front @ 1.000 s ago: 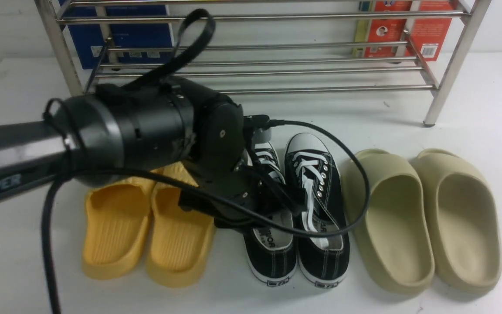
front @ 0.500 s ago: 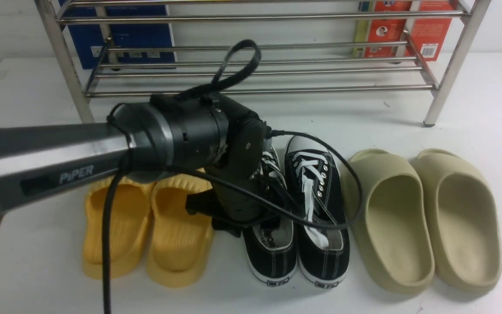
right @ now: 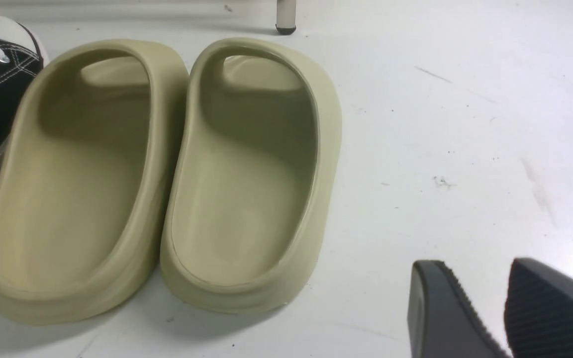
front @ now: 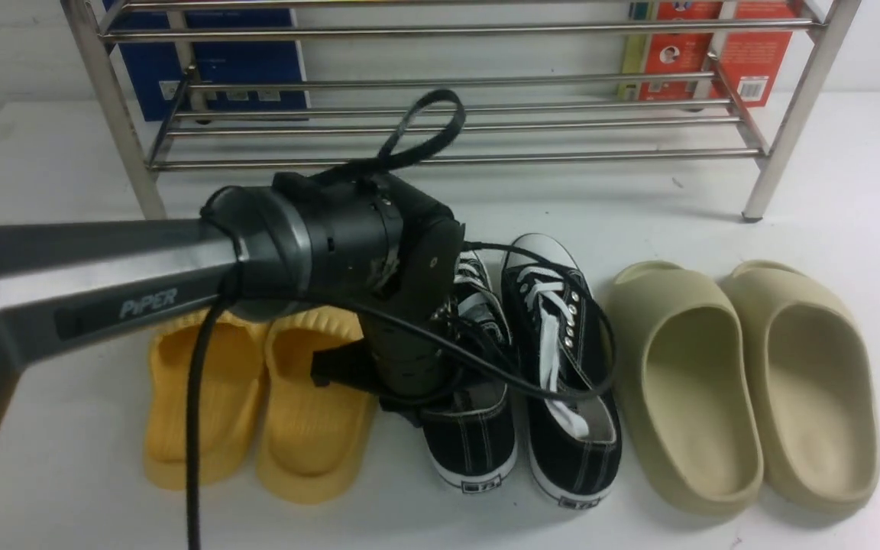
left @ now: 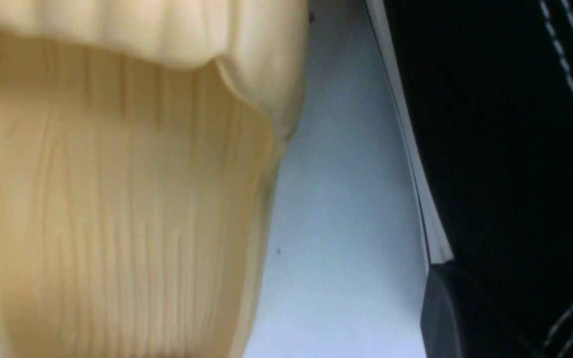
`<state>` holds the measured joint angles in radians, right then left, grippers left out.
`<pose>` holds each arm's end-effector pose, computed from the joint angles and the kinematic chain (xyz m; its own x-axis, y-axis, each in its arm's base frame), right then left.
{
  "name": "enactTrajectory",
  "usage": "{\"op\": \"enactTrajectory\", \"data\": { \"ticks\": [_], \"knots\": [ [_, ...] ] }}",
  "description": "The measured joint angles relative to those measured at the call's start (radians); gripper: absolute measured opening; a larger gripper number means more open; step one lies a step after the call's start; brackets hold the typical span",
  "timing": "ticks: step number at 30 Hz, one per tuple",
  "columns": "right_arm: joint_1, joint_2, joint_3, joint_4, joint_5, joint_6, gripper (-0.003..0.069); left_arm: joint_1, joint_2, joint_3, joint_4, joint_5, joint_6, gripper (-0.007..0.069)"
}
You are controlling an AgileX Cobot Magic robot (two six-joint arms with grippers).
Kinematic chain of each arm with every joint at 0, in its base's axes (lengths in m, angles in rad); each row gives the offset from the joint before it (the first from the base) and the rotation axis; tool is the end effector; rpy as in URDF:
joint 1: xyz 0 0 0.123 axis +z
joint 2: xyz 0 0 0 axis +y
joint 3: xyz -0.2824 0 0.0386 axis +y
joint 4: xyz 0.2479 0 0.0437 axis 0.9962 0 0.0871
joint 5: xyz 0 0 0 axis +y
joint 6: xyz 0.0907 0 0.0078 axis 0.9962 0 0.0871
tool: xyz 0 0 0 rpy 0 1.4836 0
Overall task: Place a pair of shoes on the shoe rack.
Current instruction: Use the left arm to grab the shoe closest to it, then use the left arm to put a shoe into the shoe rack
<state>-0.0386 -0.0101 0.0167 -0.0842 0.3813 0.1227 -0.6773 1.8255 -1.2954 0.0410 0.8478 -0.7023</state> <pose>0.0522 -0.0049 0.1738 -0.2915 0.0558 -0.9550 0.0815 0.9961 0.0333 0.2897 -0.2294 0.2115 -0.9719 -0.0201 -0.2346 0.0158 0.9886 -0.1500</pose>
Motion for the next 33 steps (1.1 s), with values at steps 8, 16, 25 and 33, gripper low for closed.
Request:
{"op": "enactTrajectory", "data": {
  "ticks": [8,16,25,33],
  "knots": [
    [0.000,0.000,0.000,0.000,0.000,0.000,0.0239,-0.001,-0.214,0.000,0.008,0.035,0.015,-0.0013],
    [0.000,0.000,0.000,0.000,0.000,0.000,0.0239,0.130,-0.215,-0.044,0.060,0.050,0.027,-0.0013],
    [0.000,0.000,0.000,0.000,0.000,0.000,0.0239,0.276,-0.043,-0.195,0.074,0.013,0.110,-0.0013],
    [0.000,0.000,0.000,0.000,0.000,0.000,0.0239,0.322,0.163,-0.435,0.080,0.028,0.155,-0.0013]
  ]
}}
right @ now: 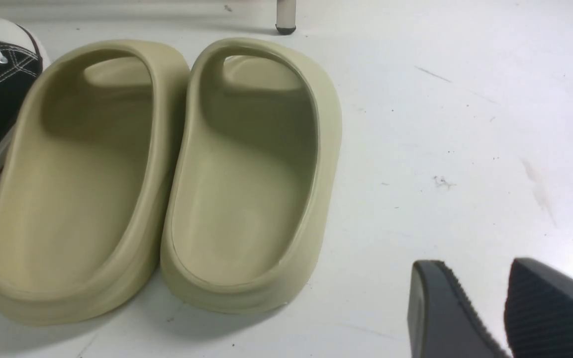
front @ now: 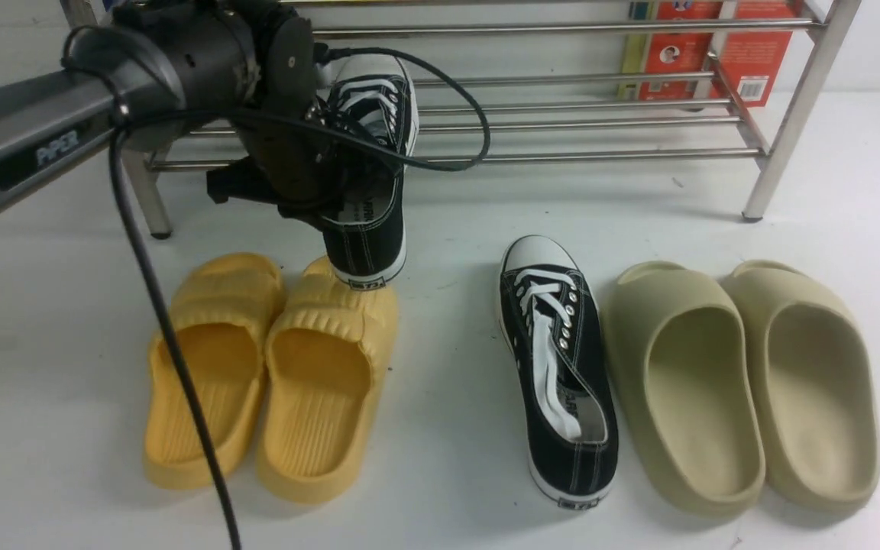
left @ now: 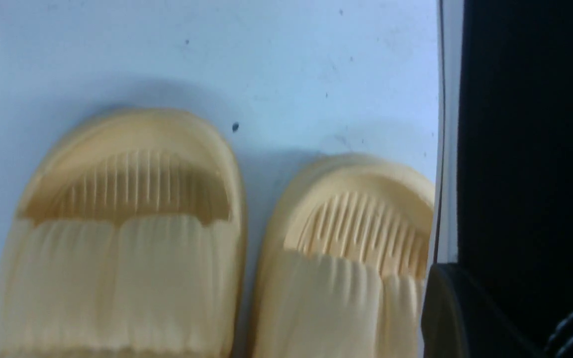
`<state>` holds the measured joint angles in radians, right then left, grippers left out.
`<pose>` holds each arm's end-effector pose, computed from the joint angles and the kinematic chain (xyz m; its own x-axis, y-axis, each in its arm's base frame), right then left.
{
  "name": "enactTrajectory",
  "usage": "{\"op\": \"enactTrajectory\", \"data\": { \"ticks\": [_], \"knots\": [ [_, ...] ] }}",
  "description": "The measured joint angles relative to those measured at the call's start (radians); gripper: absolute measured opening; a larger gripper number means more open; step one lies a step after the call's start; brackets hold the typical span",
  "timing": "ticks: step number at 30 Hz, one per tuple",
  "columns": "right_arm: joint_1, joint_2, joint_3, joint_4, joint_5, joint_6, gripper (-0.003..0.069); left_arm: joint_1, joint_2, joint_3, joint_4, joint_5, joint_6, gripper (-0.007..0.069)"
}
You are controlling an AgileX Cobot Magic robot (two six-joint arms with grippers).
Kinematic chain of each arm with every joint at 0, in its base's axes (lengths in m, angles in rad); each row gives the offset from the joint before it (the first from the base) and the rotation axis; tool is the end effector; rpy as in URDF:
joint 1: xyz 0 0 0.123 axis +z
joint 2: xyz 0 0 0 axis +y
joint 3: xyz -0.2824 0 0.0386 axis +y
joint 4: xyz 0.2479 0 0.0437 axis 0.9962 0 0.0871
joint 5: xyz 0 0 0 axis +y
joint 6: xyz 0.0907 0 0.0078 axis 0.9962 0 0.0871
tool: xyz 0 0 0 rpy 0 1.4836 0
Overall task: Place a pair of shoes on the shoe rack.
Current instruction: Use the left arm to put a shoe into the shoe rack
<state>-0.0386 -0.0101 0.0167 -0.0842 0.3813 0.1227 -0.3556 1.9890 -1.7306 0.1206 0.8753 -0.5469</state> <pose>0.0522 -0.0049 0.1738 -0.2915 0.0558 -0.9550 0.0815 0.9961 0.0333 0.4214 -0.1475 0.2659 -0.8593 -0.1613 -0.4853 -0.0961 0.9830 -0.1567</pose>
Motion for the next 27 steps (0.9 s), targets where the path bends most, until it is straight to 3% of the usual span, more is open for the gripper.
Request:
{"op": "enactTrajectory", "data": {
  "ticks": [14,27],
  "knots": [
    [0.000,0.000,0.000,0.000,0.000,0.000,0.0239,0.001,0.277,-0.447,0.055,0.073,0.009,-0.0013],
    [0.000,0.000,0.000,0.000,0.000,0.000,0.0239,0.003,0.326,-0.496,0.105,0.033,-0.017,-0.0013]
  ]
}}
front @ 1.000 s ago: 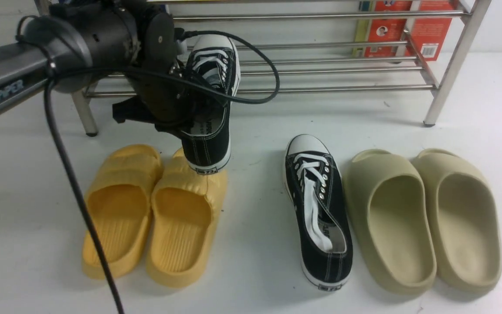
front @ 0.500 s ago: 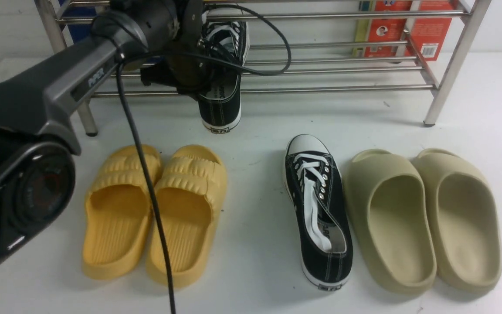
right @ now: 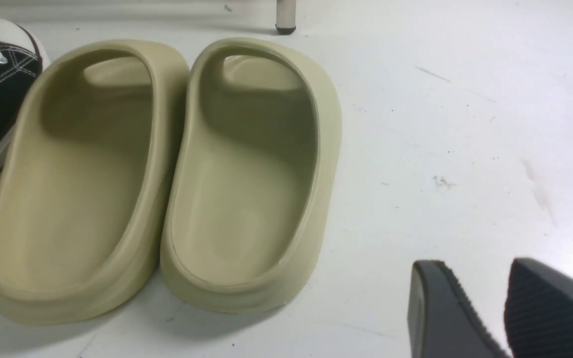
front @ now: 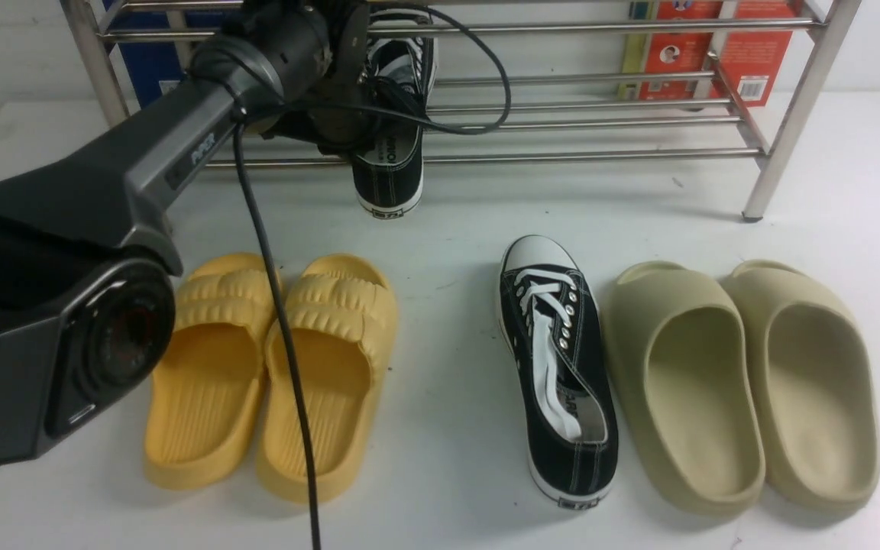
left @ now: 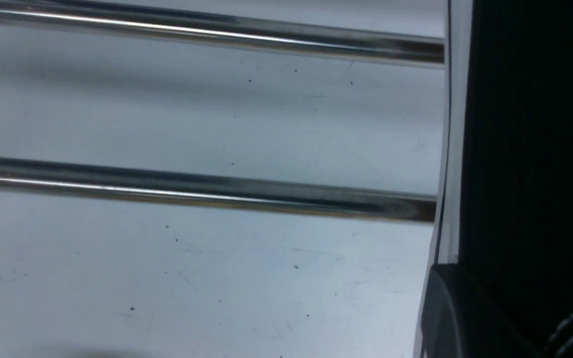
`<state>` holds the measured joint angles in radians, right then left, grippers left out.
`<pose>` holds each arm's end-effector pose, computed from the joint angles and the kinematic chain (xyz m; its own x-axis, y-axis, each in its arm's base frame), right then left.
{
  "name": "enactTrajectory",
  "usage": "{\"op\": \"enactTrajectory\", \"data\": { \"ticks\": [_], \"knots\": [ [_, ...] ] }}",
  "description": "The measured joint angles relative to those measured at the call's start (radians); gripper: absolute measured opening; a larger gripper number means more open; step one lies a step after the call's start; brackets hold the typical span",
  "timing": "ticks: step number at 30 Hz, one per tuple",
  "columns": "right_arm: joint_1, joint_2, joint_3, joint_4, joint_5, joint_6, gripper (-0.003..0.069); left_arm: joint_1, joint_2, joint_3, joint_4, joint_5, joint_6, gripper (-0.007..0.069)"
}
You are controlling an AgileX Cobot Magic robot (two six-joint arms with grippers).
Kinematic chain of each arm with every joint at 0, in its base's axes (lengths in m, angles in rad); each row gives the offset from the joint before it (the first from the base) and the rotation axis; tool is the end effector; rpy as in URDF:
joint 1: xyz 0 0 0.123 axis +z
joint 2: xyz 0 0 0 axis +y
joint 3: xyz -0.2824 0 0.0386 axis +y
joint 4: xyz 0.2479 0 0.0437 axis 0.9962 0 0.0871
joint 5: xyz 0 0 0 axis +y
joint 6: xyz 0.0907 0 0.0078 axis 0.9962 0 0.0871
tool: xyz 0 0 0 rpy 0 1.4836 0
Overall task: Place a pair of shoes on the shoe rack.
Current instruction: Use the left arm to put a shoe into the shoe rack
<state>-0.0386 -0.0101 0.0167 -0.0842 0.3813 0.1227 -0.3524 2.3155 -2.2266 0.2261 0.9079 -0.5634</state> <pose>0.0522 -0.0049 0.1738 -0.2915 0.0558 -0.9550 0.0815 0.9961 0.0333 0.4996 -0.1666 0.2559 -0.7658 -0.1486 -0.6256 -0.0855 0.9878 -0.1301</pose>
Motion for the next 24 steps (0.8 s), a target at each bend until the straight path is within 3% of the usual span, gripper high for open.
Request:
{"op": "enactTrajectory", "data": {
  "ticks": [7,17,24],
  "knots": [
    [0.000,0.000,0.000,0.000,0.000,0.000,0.0239,0.005,0.000,0.000,0.001,-0.007,-0.008,0.0023],
    [0.000,0.000,0.000,0.000,0.000,0.000,0.0239,0.007,-0.017,-0.011,0.005,-0.042,-0.014,0.0212],
    [0.000,0.000,0.000,0.000,0.000,0.000,0.0239,0.007,-0.064,-0.011,-0.070,0.076,-0.013,0.0251]
  ]
}}
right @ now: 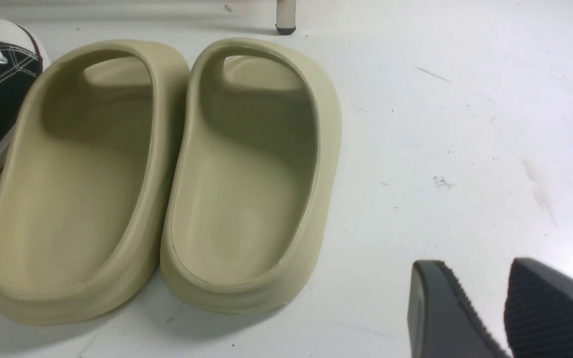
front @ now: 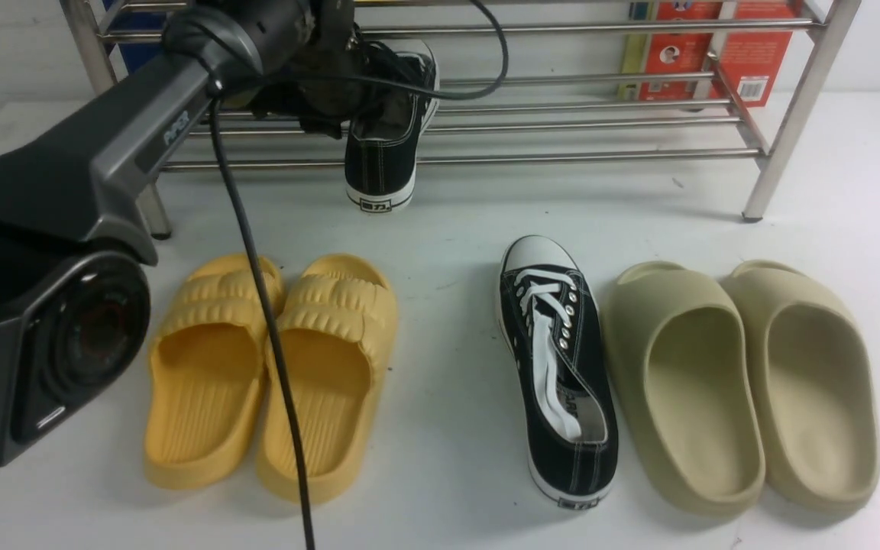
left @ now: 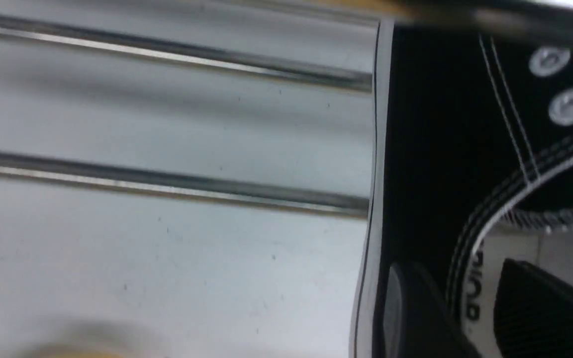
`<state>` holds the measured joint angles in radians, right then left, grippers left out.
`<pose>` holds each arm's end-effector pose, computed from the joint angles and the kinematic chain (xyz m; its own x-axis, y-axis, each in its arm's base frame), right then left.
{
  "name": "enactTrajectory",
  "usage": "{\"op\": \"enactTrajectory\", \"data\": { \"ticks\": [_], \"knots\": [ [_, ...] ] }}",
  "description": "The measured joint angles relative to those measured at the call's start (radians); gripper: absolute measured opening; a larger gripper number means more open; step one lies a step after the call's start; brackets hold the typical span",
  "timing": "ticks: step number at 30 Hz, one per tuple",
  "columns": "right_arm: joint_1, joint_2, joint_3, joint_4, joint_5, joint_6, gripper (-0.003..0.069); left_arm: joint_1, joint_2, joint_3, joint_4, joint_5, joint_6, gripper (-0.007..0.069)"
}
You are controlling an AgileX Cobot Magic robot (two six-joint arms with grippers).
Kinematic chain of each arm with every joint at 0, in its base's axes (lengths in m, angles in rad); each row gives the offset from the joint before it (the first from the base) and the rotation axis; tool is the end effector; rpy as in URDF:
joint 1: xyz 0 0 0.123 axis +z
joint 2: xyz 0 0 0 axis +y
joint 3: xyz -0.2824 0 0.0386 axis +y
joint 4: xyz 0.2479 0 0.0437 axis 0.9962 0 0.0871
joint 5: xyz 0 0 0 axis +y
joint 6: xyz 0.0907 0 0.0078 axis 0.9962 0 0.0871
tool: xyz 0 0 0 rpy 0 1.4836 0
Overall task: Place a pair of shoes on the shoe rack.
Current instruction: Use the left arm to put a shoe into the shoe rack
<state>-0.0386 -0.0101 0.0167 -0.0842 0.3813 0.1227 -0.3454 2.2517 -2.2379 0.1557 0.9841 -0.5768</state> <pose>0.0522 -0.0049 0.1738 -0.2915 0.0558 -0.9550 0.0815 0.9961 0.0333 0.4856 -0.1622 0.2873 -0.7756 -0.2170 -0.5927 -0.1183 0.9724 -0.2011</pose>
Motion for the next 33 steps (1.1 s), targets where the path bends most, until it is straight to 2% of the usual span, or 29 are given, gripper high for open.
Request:
{"op": "enactTrajectory", "data": {
  "ticks": [4,8,13,15,16,18,21,24,29,33],
  "knots": [
    [0.000,0.000,0.000,0.000,0.000,0.000,0.0239,0.000,-0.037,0.000,-0.058,0.111,0.029,0.0248],
    [0.000,0.000,0.000,0.000,0.000,0.000,0.0239,-0.001,-0.103,0.000,-0.104,0.239,0.102,0.0204],
    [0.000,0.000,0.000,0.000,0.000,0.000,0.0239,-0.024,-0.213,0.047,-0.100,0.258,0.182,0.0131],
    [0.000,0.000,0.000,0.000,0.000,0.000,0.0239,-0.048,-0.292,0.131,-0.103,0.259,0.212,0.0083],
    [0.000,0.000,0.000,0.000,0.000,0.000,0.0239,-0.050,-0.298,0.131,-0.103,0.260,0.212,0.0083],
    [0.000,0.000,0.000,0.000,0.000,0.000,0.0239,-0.065,-0.371,0.263,-0.116,0.258,0.238,0.0050],
    [0.000,0.000,0.000,0.000,0.000,0.000,0.0239,-0.069,-0.439,0.469,-0.156,0.171,0.284,0.0017],
    [0.000,0.000,0.000,0.000,0.000,0.000,0.0239,-0.069,-0.459,0.647,-0.177,0.011,0.367,-0.0013],
    [0.000,0.000,0.000,0.000,0.000,0.000,0.0239,-0.069,-0.400,0.730,-0.183,-0.187,0.479,-0.0013],
    [0.000,0.000,0.000,0.000,0.000,0.000,0.0239,-0.063,-0.327,0.709,-0.178,-0.260,0.501,-0.0013]
  ]
}}
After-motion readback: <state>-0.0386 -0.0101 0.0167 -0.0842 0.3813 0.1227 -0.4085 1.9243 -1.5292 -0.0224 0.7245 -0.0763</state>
